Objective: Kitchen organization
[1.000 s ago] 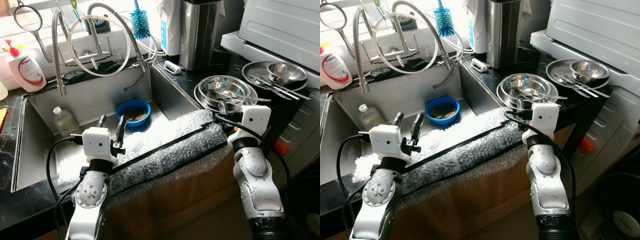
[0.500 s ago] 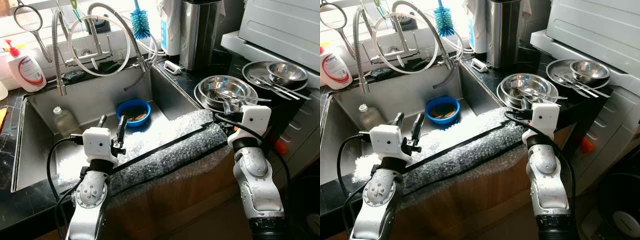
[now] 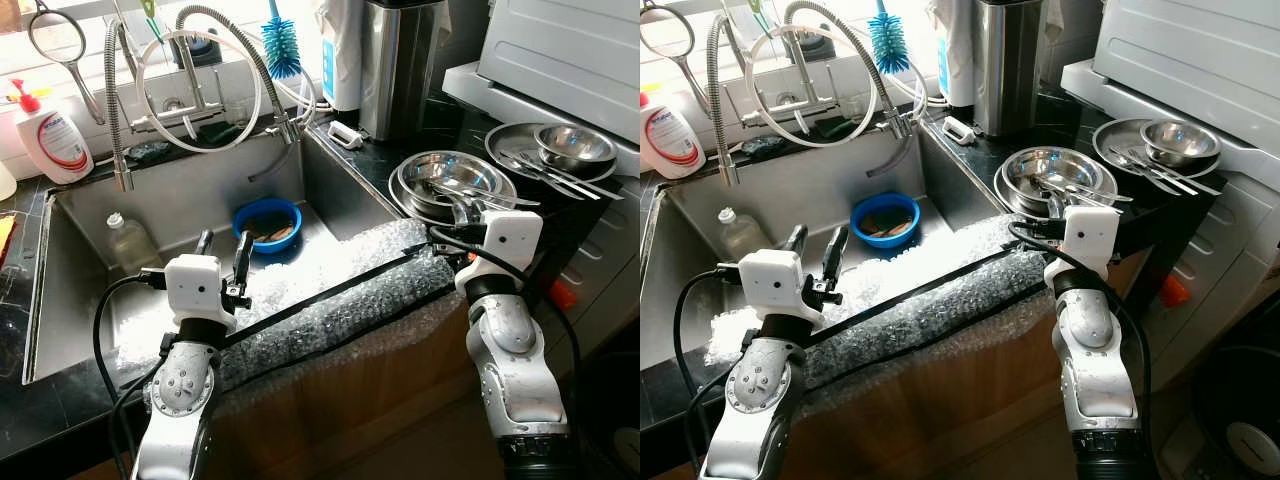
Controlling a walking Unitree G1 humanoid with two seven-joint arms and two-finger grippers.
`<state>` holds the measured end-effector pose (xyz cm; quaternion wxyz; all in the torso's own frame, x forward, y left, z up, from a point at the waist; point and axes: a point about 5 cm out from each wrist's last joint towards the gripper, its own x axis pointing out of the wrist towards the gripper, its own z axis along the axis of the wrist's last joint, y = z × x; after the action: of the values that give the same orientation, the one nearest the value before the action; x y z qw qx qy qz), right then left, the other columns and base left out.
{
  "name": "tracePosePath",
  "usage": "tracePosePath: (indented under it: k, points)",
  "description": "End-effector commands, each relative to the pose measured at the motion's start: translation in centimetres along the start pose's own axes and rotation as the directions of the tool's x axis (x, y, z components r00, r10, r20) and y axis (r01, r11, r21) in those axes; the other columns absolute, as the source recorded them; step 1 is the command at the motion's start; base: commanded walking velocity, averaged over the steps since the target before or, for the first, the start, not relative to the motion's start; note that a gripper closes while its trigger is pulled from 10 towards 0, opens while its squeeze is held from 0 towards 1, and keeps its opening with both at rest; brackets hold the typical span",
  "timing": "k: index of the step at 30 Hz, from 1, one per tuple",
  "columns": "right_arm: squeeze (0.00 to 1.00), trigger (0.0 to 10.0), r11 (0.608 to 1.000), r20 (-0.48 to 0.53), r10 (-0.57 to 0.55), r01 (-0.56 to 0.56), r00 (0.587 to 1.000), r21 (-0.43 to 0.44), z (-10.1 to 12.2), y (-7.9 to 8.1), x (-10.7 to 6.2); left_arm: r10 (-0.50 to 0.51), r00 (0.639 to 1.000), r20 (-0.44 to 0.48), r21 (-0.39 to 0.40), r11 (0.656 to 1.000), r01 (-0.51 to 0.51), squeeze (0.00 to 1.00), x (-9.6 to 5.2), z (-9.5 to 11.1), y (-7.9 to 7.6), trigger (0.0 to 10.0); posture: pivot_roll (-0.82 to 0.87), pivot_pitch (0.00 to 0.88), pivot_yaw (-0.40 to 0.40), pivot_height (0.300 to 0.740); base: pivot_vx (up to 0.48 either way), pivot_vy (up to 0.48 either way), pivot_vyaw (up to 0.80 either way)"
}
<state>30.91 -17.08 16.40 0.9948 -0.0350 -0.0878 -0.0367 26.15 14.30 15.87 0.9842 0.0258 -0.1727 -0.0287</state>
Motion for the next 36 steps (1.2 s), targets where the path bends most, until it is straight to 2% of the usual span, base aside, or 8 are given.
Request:
tracePosePath:
  k: [1,5,12,13,14,31,34,36]
  points:
    - [0.00,0.0,1.000,0.022,-0.002,0.002,1.000,0.017,0.5,0.1,0.4,-0.001,1.000,0.017,0.022,1.000,0.001,0.00,0.2,0.3,0.1,10.0,-0.21,0.000,0.080,0.740,0.000,0.000,0.00]
    - [0.00,0.0,1.000,0.025,-0.005,0.004,1.000,0.018,0.5,0.1,0.4,-0.002,1.000,0.017,0.020,1.000,0.001,0.00,0.2,0.3,0.1,10.0,-0.21,0.000,0.080,0.740,0.000,0.000,0.00]
    - [0.00,0.0,0.999,0.100,-0.005,0.001,0.995,0.039,1.6,0.3,0.4,-0.001,1.000,0.018,0.020,1.000,0.001,0.00,0.2,0.3,0.1,10.0,-0.21,0.000,0.080,0.740,0.000,0.000,0.00]
    - [0.00,2.7,0.999,0.105,-0.002,-0.002,0.994,0.041,1.7,0.4,0.4,-0.002,1.000,0.019,0.020,1.000,0.001,0.00,0.2,0.3,0.0,10.0,-0.21,0.000,0.080,0.740,0.000,0.000,0.00]
    - [0.00,10.0,0.999,0.113,0.001,-0.006,0.994,0.046,1.8,0.4,0.4,-0.003,1.000,0.019,0.020,1.000,0.002,0.00,0.2,0.3,0.0,10.0,-0.21,0.000,0.080,0.740,0.000,0.000,0.00]
    - [0.00,10.0,0.996,0.047,0.068,-0.071,0.997,0.049,0.7,1.6,0.2,-0.009,1.000,0.015,0.023,1.000,0.009,0.00,0.2,0.3,0.0,10.0,-0.20,0.000,0.083,0.740,0.000,0.000,0.00]
    - [0.00,10.0,0.989,0.034,0.046,-0.050,0.998,0.139,0.7,1.9,0.1,-0.014,1.000,0.014,0.027,1.000,0.014,0.00,0.2,0.2,-0.1,10.0,-0.20,0.000,0.082,0.740,0.000,0.000,0.00]
    - [0.00,10.0,0.987,0.033,0.045,-0.050,0.998,0.152,0.8,2.0,0.1,-0.016,1.000,0.015,0.028,0.999,0.015,0.00,0.2,0.3,-0.1,10.0,-0.20,0.000,0.082,0.740,0.000,0.000,0.00]
